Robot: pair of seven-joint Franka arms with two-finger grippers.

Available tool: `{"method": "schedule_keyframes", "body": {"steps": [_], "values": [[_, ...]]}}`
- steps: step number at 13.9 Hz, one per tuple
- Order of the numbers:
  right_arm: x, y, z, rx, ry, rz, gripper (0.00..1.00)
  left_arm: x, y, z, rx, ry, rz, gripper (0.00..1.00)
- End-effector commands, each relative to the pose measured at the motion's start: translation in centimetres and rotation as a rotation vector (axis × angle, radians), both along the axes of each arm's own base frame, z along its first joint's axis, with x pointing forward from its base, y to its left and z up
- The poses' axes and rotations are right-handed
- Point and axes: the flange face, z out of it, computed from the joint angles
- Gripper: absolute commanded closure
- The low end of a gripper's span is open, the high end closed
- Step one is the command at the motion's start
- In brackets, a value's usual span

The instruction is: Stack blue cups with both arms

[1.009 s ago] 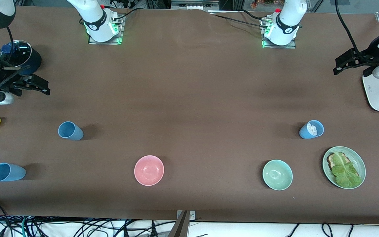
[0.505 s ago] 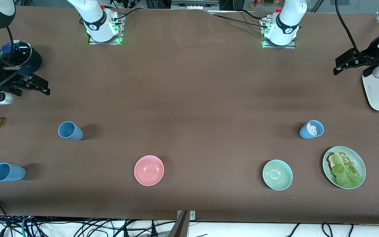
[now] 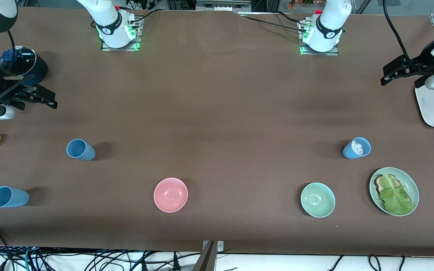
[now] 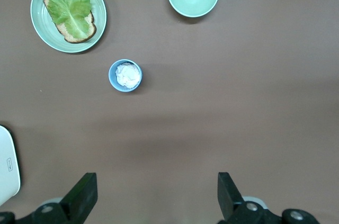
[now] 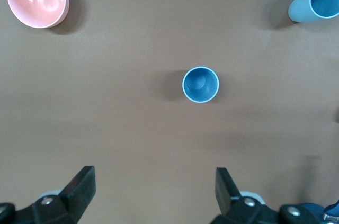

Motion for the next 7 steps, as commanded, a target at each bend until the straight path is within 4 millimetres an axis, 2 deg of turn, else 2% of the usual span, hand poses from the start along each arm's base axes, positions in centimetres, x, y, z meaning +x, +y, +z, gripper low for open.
{"method": "schedule_keyframes", "body": {"steps": [1,7], "values": [[0.06,0.29,0.73,0.015,-0.009,-0.01,0.0,0.42,0.12,-0.7,0.024,0.019,0.007,0.0],[0.05,0.48,0.74,0.017,-0.009,-0.007,0.0,0.52,0.02,-0.58,0.022,0.016,0.004,0.0]]}}
